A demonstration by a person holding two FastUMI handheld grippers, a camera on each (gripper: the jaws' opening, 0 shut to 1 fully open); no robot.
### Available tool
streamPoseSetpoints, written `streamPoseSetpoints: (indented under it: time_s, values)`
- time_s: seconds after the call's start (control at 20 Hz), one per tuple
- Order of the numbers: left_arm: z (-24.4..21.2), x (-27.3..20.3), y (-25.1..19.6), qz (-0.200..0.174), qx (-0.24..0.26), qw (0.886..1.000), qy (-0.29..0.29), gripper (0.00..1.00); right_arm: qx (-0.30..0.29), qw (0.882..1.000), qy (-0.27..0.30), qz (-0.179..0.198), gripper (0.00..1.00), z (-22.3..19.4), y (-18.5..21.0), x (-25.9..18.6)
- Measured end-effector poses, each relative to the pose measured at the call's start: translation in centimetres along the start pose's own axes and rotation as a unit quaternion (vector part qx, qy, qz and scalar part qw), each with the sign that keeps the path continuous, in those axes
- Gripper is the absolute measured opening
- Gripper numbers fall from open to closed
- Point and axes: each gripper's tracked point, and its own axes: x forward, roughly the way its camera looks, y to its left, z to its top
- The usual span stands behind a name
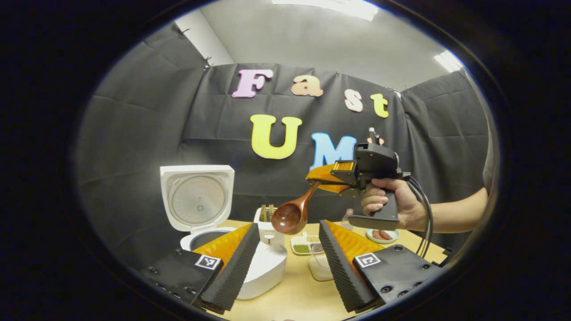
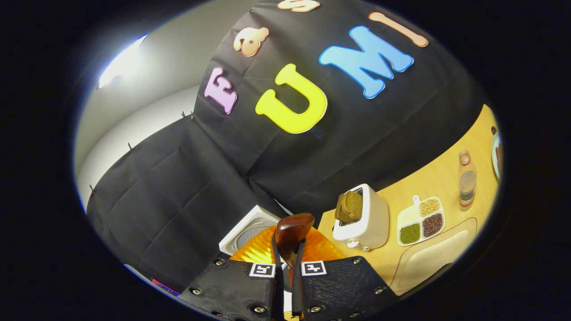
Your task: Close the left gripper, press the button to open the rice cooker; take a wooden spoon from the chopstick holder with the right hand, scoop a spoonful of rice and pour it into the rice cooker, then put the wooden spoon back into the chopstick holder.
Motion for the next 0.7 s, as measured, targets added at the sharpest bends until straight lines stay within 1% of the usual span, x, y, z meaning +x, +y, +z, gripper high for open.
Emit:
streamPoseSetpoints:
  time_s: [0.05, 0.1, 0.15, 0.2, 0.25, 0.3, 0.35, 0.45, 0.5, 0.55, 0.6, 0.65, 0.7]
  values:
    - [-0.1, 0.1, -0.8, -0.005, 0.0, 1.0, 0.001, 0.9, 0.006, 1.0, -0.007, -0.006, 0.07, 0.7, -0.7, -1.1]
    - [-0.1, 0.3, -1.6, -0.011, 0.001, 1.0, 0.003, 0.93, 0.008, 1.0, -0.015, -0.013, 0.07, 1.3, -1.4, -2.2]
    - [-0.1, 0.4, -2.4, -0.017, 0.002, 1.0, 0.004, 0.9, 0.009, 0.999, -0.022, -0.022, 0.07, 2.0, -2.2, -3.3]
    - [-0.2, 0.4, -3.2, -0.022, 0.005, 1.0, 0.005, 0.9, 0.009, 0.999, -0.029, -0.03, 0.07, 2.5, -3.1, -4.5]
    - [-0.1, 0.6, -3.9, -0.027, 0.006, 1.0, 0.006, 0.93, 0.01, 0.999, -0.035, -0.036, 0.07, 3.2, -3.8, -5.5]
    - [-0.1, 0.7, -4.8, -0.032, 0.007, 0.999, 0.006, 0.93, 0.012, 0.998, -0.042, -0.041, 0.07, 4.0, -4.4, -6.6]
    - [-0.1, 1.0, -5.5, -0.037, 0.007, 0.999, 0.006, 0.9, 0.015, 0.997, -0.05, -0.049, 0.07, 4.7, -5.2, -7.8]
    - [0.2, 1.3, -6.9, -0.042, 0.009, 0.999, 0.004, 0.9, 0.017, 0.996, -0.065, -0.062, 0.07, 5.9, -6.7, -10.3]
    - [0.2, 1.6, -7.6, -0.046, 0.009, 0.999, 0.003, 0.93, 0.018, 0.995, -0.071, -0.067, 0.07, 6.5, -7.1, -11.2]
    - [0.3, 1.8, -8.2, -0.05, 0.007, 0.999, 0.003, 0.93, 0.019, 0.994, -0.077, -0.074, 0.07, 6.5, -7.9, -12.2]
    - [0.3, 2.0, -8.8, -0.053, 0.005, 0.999, 0.004, 0.9, 0.019, 0.993, -0.082, -0.081, 0.07, 7.2, -8.7, -13.4]
    - [0.3, 2.1, -9.4, -0.056, 0.005, 0.998, 0.005, 0.93, 0.019, 0.992, -0.087, -0.088, 0.07, 7.8, -9.4, -14.4]
    - [0.2, 2.3, -10.0, -0.06, 0.005, 0.998, 0.006, 0.93, 0.019, 0.991, -0.092, -0.094, 0.07, 8.2, -10.0, -15.3]
